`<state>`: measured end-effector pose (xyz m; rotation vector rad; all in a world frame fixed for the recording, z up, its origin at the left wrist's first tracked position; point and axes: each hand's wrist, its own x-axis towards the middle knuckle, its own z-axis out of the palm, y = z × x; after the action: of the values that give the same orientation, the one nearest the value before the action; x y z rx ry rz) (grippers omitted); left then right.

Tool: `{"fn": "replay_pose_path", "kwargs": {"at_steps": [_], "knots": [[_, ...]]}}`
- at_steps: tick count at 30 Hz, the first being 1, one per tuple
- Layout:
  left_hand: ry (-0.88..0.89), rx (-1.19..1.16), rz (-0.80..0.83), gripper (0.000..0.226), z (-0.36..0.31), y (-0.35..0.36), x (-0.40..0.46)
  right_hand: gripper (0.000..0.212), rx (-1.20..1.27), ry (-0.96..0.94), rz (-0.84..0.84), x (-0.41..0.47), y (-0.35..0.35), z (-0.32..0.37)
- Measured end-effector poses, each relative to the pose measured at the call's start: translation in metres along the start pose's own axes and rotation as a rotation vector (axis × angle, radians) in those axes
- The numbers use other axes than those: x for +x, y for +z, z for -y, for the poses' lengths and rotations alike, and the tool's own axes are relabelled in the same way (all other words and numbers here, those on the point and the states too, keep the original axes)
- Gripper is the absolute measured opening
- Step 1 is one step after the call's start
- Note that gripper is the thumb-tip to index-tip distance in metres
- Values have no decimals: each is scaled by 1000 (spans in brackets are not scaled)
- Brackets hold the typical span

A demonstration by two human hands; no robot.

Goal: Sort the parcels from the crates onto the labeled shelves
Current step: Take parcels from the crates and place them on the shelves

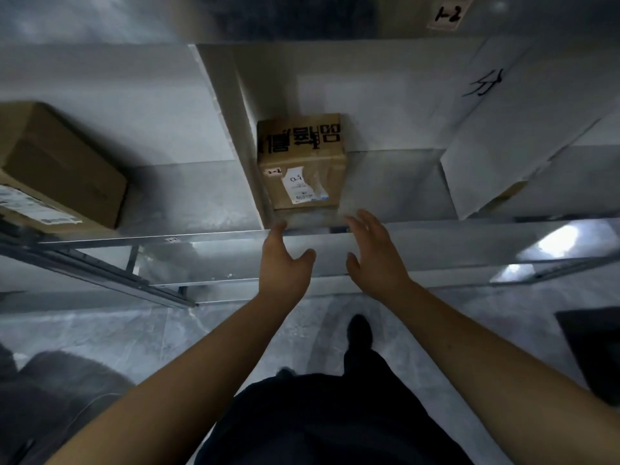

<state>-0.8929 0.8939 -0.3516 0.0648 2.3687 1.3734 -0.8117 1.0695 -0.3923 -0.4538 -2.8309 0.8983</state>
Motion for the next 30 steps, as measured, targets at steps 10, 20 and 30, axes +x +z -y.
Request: {"fn": "replay_pose_path", "kwargs": {"at_steps": [10,20,30], "knots": [[441,497,338,54,-18,53,-38,51,87,396,-117,-96,-43,-15],[966,797,553,67,-116,209,-128,65,119,758,-252,-223,-191,-102],[1320,820,723,78,-239,419,-297,72,-94,955,-482,-399,-373,-220]]}}
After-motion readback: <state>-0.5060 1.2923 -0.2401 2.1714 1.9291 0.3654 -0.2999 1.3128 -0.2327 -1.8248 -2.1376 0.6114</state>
